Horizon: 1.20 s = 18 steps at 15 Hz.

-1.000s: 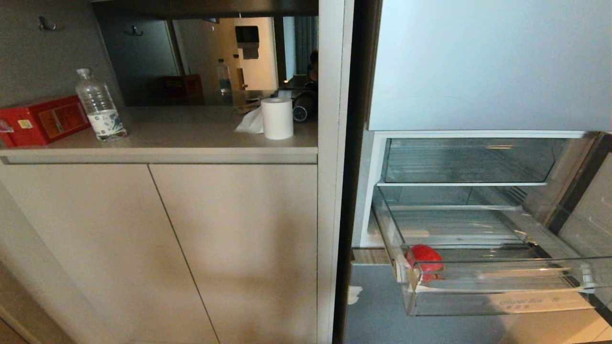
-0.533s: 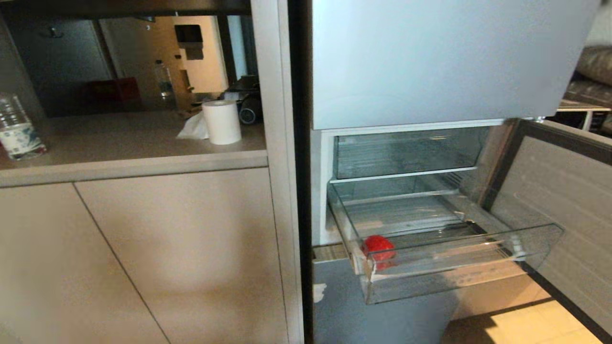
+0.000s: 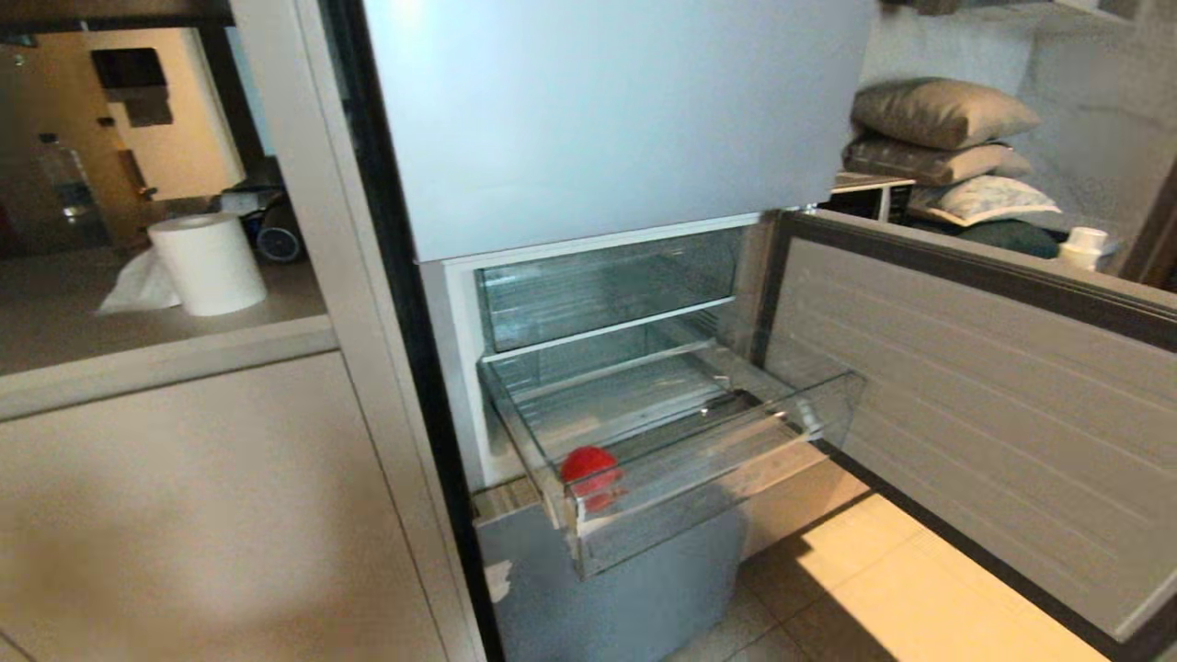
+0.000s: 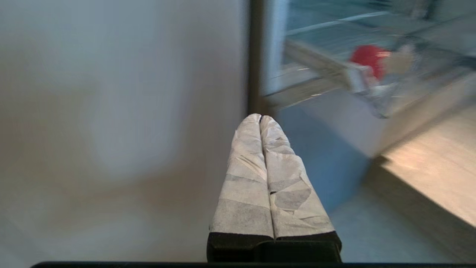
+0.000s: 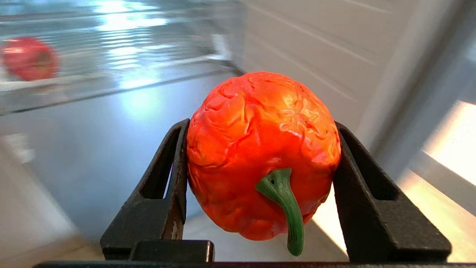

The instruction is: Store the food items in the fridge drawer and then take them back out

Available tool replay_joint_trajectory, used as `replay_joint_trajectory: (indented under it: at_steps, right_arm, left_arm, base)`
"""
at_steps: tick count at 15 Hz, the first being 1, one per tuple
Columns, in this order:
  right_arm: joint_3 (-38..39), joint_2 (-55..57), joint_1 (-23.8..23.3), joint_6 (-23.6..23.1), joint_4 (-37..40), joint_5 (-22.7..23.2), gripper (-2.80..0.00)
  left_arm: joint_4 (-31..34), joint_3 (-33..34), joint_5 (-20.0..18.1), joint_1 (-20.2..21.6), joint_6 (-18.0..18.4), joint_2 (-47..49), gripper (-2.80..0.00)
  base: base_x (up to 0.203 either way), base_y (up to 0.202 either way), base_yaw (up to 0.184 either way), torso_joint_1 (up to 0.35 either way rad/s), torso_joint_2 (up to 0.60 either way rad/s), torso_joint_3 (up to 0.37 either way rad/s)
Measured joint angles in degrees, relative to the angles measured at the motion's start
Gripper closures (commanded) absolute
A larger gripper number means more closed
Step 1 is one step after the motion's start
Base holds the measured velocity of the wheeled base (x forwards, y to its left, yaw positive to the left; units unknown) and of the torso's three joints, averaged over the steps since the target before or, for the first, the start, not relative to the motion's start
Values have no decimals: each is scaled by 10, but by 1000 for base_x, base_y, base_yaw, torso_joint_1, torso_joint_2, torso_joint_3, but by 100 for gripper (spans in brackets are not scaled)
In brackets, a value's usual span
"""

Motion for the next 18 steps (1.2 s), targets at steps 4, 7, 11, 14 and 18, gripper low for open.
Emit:
replay_joint_trajectory:
  at_steps: [4, 7, 11, 14, 18]
  right_arm:
    - [0, 0, 0, 6, 0, 0, 0]
    - [0, 0, 0, 17, -2, -1, 0]
    - [-48, 32, -4, 33, 8, -75, 0]
    - [-124, 125, -37, 87, 10, -152, 0]
    - [-191, 319, -172, 133, -42, -153, 0]
  left_arm:
    - [0, 0, 0, 0, 0, 0, 0]
    - [0, 0, 0, 0, 0, 0, 0]
    - [0, 0, 0, 0, 0, 0, 0]
    - [0, 0, 0, 0, 0, 0, 0]
    - [0, 0, 0, 0, 0, 0, 0]
  base:
    - [2, 8, -172, 4, 2, 4]
    - [0, 4, -70, 2, 1, 0]
    - [0, 0, 0, 0, 0, 0]
    - [0, 0, 0, 0, 0, 0]
    - [0, 0, 0, 0, 0, 0]
